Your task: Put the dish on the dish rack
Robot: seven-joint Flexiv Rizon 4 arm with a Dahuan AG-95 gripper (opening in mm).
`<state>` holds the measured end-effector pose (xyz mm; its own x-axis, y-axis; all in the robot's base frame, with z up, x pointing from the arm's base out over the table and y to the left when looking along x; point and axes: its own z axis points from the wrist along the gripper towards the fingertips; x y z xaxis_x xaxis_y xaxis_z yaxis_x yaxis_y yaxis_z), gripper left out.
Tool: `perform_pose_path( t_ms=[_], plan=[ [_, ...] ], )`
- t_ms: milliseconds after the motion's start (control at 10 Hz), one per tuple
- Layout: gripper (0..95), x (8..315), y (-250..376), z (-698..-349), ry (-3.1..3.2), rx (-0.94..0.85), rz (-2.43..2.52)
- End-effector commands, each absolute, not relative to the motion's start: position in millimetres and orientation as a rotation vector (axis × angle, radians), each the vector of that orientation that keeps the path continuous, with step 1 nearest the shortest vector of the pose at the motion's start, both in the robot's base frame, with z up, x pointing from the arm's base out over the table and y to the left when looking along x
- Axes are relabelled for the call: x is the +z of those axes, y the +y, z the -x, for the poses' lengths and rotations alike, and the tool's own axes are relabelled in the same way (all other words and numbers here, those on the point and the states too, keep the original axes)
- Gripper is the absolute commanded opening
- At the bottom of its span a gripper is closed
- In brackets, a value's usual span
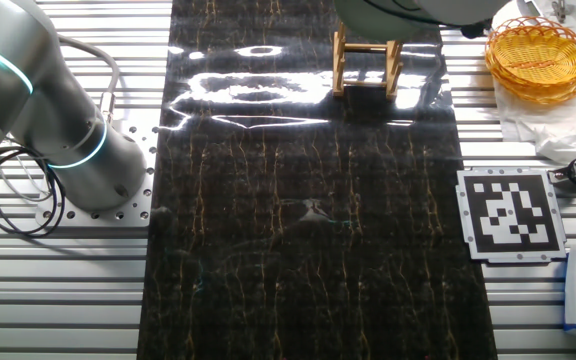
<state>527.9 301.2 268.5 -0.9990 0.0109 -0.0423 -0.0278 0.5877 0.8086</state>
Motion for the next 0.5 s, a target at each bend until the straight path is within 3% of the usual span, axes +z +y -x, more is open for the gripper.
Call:
perform_pose_path(
  t_ms=[100,500],
  plan=[
    [0.0,262.4,302.2,-527.7,2.748,1.414,0.039],
    [0.0,261.4,301.8,-527.5,2.756,1.427,0.081]
  ],
)
